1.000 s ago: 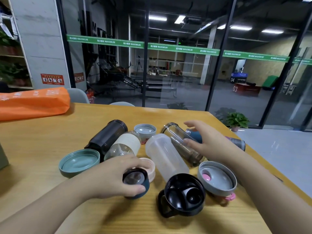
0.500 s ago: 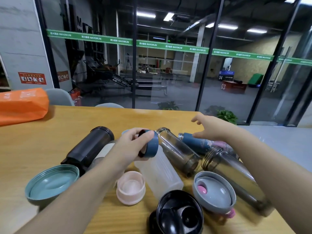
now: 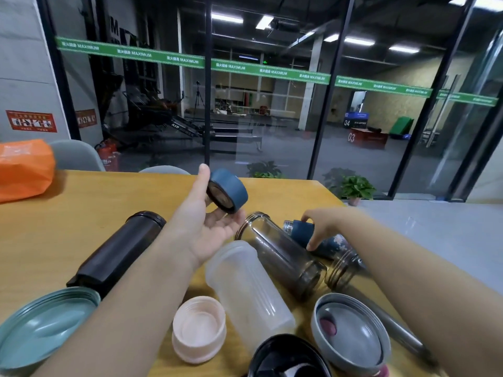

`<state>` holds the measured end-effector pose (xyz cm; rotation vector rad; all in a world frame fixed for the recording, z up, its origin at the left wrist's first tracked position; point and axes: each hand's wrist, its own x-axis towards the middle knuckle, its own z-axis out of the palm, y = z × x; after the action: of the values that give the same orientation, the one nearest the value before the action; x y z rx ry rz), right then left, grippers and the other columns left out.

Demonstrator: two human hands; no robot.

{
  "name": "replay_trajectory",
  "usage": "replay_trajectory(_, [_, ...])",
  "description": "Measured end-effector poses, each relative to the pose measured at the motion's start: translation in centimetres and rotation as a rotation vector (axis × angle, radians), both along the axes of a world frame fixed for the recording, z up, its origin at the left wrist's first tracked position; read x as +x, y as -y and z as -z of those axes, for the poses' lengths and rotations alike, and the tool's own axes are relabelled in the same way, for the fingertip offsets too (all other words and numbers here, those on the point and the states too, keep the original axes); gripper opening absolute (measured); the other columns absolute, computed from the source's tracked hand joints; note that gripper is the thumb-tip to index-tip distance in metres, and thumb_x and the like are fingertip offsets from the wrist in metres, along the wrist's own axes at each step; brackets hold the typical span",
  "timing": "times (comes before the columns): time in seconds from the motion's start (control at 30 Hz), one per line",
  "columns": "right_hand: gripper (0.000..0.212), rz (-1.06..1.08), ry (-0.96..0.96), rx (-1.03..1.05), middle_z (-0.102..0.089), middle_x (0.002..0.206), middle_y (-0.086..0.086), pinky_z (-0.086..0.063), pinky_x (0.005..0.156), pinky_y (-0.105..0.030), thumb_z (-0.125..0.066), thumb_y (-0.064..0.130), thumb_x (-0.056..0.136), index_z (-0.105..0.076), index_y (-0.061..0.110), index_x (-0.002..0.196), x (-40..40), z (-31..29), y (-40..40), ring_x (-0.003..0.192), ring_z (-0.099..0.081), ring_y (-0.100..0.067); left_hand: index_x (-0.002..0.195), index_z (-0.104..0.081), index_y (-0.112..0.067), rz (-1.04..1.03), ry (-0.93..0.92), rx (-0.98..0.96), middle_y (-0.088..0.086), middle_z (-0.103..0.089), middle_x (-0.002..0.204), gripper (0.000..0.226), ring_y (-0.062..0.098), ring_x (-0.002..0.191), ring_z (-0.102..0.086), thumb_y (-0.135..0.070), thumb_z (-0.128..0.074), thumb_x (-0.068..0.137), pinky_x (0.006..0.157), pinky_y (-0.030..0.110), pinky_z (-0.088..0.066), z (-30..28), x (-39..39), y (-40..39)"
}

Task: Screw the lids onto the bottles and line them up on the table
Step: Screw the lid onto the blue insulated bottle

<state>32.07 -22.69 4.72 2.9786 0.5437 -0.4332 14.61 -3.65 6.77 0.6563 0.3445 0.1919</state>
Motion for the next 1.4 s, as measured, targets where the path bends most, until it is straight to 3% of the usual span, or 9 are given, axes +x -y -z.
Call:
replay_trajectory(0.2, [0.087, -0.001, -0.018, -0.042, -0.043, 0.144, -0.006, -0.043, 0.1, -0.04, -0.08, 0.026, 0.074, -0.029, 0.026, 0.145, 0.5, 0.4, -0.1, 0.125, -0.046, -0.03, 0.114, -0.051, 0.002, -0.012, 0.038, -0.115, 0.019, -0.059, 0.115, 0.068, 0.024, 0.102, -0.061, -0.059, -0.057, 0.084, 0.095, 0.032, -0.046, -0.1, 1.0, -1.2])
replay_trajectory(0.33, [0.087, -0.001, -0.003, -0.023, -0.044, 0.143, -0.005, -0.043, 0.101, -0.04, -0.08, 0.022, 0.074, -0.03, 0.025, 0.145, 0.5, 0.6, 0.0, 0.125, -0.046, -0.029, 0.128, -0.045, 0.0, -0.045, 0.062, -0.148, 0.019, -0.061, 0.115, 0.073, 0.026, 0.102, -0.062, -0.054, -0.062, 0.083, 0.095, 0.034, -0.044, -0.2, 1.3, -1.8])
replay_trajectory(0.47, [0.078, -0.018, 0.022, -0.001, -0.049, 0.137, -0.005, -0.044, 0.096, -0.038, -0.076, 0.019, 0.077, -0.034, 0.024, 0.142, 0.3, 0.6, 0.1, 0.12, -0.049, -0.027, 0.137, -0.041, -0.013, -0.075, 0.056, -0.071, 0.009, -0.064, 0.116, 0.075, 0.019, 0.101, -0.066, -0.06, -0.06, 0.081, 0.099, 0.036, -0.035, -0.2, 1.3, -2.3])
replay_trajectory(0.63, [0.078, -0.041, 0.202, 0.042, -0.054, 0.131, -0.004, -0.049, 0.093, -0.041, -0.077, 0.024, 0.074, -0.034, 0.026, 0.14, -0.1, -0.6, 0.5, 0.114, -0.054, -0.026, 0.136, -0.042, -0.018, -0.112, 0.07, -0.028, -0.001, -0.066, 0.107, 0.068, 0.018, 0.105, -0.065, -0.058, -0.059, 0.084, 0.102, 0.037, -0.03, -0.4, 1.3, -3.0])
replay_trajectory(0.87, [0.08, -0.156, 0.493, 0.211, -0.053, 0.131, -0.001, -0.041, 0.102, -0.047, -0.074, 0.031, 0.076, -0.029, 0.033, 0.142, -2.7, -5.3, -0.7, 0.114, -0.055, -0.026, 0.141, -0.038, -0.018, -0.12, 0.085, 0.007, 0.0, -0.063, 0.112, 0.069, 0.017, 0.12, -0.056, -0.05, -0.062, 0.085, 0.114, 0.036, -0.027, -0.2, 1.4, -3.6])
replay_trajectory(0.93, [0.078, -0.211, 0.569, 0.288, -0.052, 0.132, 0.0, -0.036, 0.104, -0.044, -0.074, 0.03, 0.077, -0.03, 0.035, 0.142, -4.1, -6.5, -1.4, 0.115, -0.052, -0.025, 0.141, -0.039, -0.018, -0.118, 0.08, 0.053, 0.001, -0.061, 0.118, 0.07, 0.017, 0.12, -0.055, -0.05, -0.064, 0.084, 0.11, 0.034, -0.03, -0.1, 1.4, -3.8])
replay_trajectory(1.1, [0.08, -0.328, 0.705, 0.522, -0.049, 0.136, 0.005, -0.025, 0.112, -0.047, -0.076, 0.029, 0.076, -0.033, 0.036, 0.142, -7.7, -7.6, -2.9, 0.124, -0.044, -0.021, 0.123, -0.056, -0.022, -0.136, -0.013, 0.216, -0.003, -0.06, 0.118, 0.066, 0.012, 0.103, -0.055, -0.059, -0.069, 0.071, 0.071, 0.025, -0.041, -0.5, 0.9, -4.0])
replay_trajectory(1.27, [0.082, -0.339, 0.68, 0.746, -0.049, 0.136, 0.01, -0.028, 0.11, -0.053, -0.08, 0.024, 0.073, -0.036, 0.037, 0.141, -10.8, -7.4, -2.8, 0.124, -0.042, -0.017, 0.124, -0.059, -0.023, -0.26, 0.071, 0.377, 0.0, -0.064, 0.124, 0.054, 0.011, 0.091, -0.056, -0.05, -0.068, 0.078, 0.067, 0.022, -0.037, -0.8, 0.9, -4.2])
replay_trajectory(1.4, [0.084, -0.348, 0.657, 0.752, -0.049, 0.134, 0.012, -0.028, 0.111, -0.054, -0.081, 0.023, 0.072, -0.035, 0.038, 0.141, -11.9, -7.3, -2.6, 0.123, -0.041, -0.014, 0.135, -0.05, -0.017, -0.264, 0.128, 0.435, 0.002, -0.07, 0.108, 0.066, 0.012, 0.087, -0.065, -0.044, -0.07, 0.078, 0.07, 0.023, -0.04, -1.1, 0.5, -4.3])
